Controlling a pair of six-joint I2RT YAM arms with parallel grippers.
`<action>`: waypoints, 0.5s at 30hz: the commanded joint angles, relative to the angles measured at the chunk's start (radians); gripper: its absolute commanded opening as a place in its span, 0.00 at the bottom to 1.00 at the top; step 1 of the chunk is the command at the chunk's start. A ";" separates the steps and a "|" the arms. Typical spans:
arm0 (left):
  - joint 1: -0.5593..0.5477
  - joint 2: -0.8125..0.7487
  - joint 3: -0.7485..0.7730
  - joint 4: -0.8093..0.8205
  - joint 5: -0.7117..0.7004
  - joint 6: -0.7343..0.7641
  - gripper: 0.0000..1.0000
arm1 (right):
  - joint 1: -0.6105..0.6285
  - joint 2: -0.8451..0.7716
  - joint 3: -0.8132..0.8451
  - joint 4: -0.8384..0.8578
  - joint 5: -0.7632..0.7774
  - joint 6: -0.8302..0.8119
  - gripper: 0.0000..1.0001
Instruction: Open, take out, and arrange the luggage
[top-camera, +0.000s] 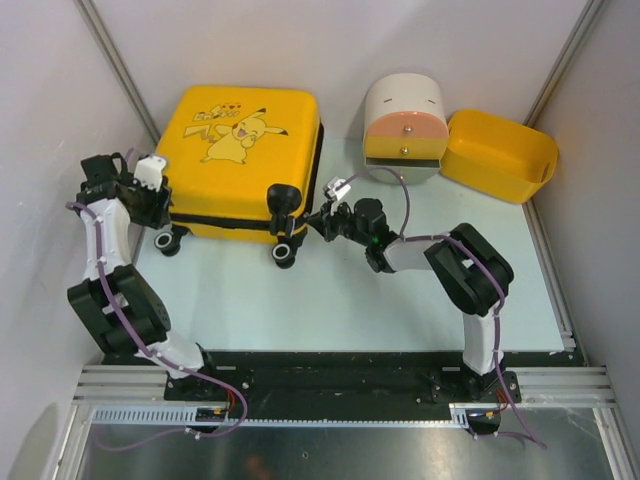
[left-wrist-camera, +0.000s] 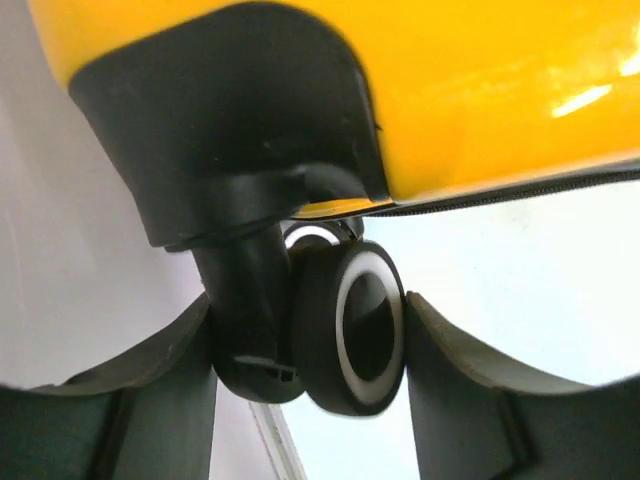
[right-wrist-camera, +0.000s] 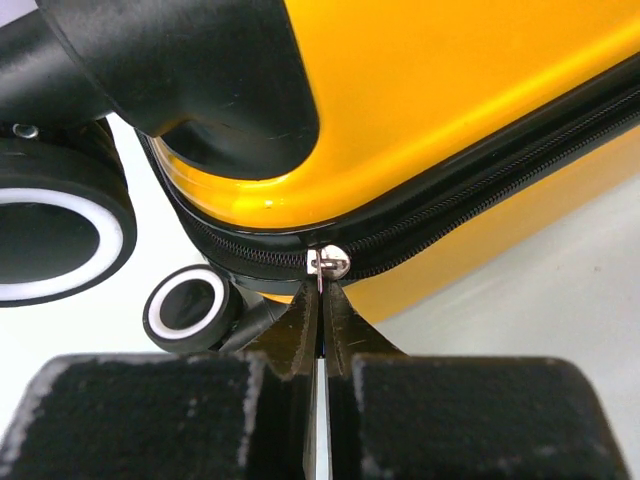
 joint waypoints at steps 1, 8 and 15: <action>0.007 -0.060 -0.038 -0.035 0.115 -0.059 0.47 | -0.010 0.086 0.196 0.151 -0.005 -0.016 0.00; 0.008 -0.182 -0.192 -0.025 0.254 -0.370 0.00 | -0.087 0.077 0.194 0.093 -0.033 -0.003 0.00; 0.007 -0.270 -0.318 0.064 0.248 -0.617 0.00 | -0.066 -0.060 -0.050 0.151 -0.110 0.010 0.00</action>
